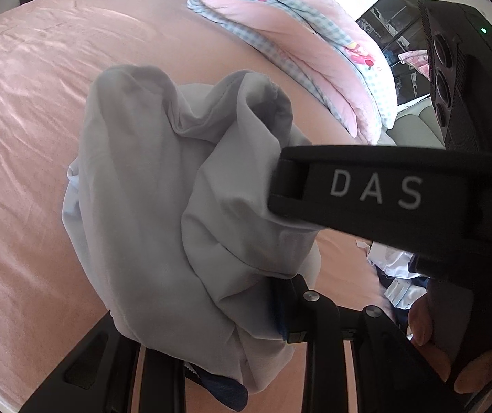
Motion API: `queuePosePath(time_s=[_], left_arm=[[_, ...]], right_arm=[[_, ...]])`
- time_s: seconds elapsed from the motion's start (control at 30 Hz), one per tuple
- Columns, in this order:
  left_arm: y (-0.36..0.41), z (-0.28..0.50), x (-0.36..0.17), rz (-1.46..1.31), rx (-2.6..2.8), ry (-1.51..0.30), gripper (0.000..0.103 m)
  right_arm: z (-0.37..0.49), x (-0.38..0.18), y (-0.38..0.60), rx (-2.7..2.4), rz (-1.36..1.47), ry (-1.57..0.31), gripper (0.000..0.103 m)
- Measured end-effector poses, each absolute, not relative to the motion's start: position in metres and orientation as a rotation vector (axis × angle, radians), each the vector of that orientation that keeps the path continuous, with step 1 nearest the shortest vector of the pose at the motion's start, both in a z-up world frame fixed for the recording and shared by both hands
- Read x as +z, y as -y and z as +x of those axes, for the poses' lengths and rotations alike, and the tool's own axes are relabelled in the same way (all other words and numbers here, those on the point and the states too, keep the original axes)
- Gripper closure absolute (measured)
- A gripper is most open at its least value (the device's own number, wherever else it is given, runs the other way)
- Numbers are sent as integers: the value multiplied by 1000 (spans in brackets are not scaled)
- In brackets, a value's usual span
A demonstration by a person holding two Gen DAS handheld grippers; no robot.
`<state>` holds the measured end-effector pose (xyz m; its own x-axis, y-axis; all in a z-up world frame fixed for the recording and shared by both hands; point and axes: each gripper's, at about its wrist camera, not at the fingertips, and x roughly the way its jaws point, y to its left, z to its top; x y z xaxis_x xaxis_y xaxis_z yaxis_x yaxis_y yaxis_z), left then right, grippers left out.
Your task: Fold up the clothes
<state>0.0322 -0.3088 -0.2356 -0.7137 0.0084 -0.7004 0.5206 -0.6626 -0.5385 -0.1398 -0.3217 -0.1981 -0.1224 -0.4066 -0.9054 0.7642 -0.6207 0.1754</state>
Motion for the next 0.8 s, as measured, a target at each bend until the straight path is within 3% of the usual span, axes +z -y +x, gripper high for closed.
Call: queuePosePath(time_s=[0.23,0.33,0.47,0.67,0.8], left_arm=[[308,37,-228,1042,-2406,-1071,77],[304,40,-218,1070,-2400,-1027,77],[288,42,-195,1110,-2404,-784,76],[254,45,-173,1187,-2367,-398,75],[235,48,-167,1218,-2342,-295,75]], right_arm=[[-134,-188,320,-1816,1254,-480,83],[-133,-178,313,-1806,1224,-440,72],[-131,-157,297,-1835,1166,-374,44],[-138,-130,257,-1904,1107,-312,38],[-151,-124,232,-1916,1122,-228,36]])
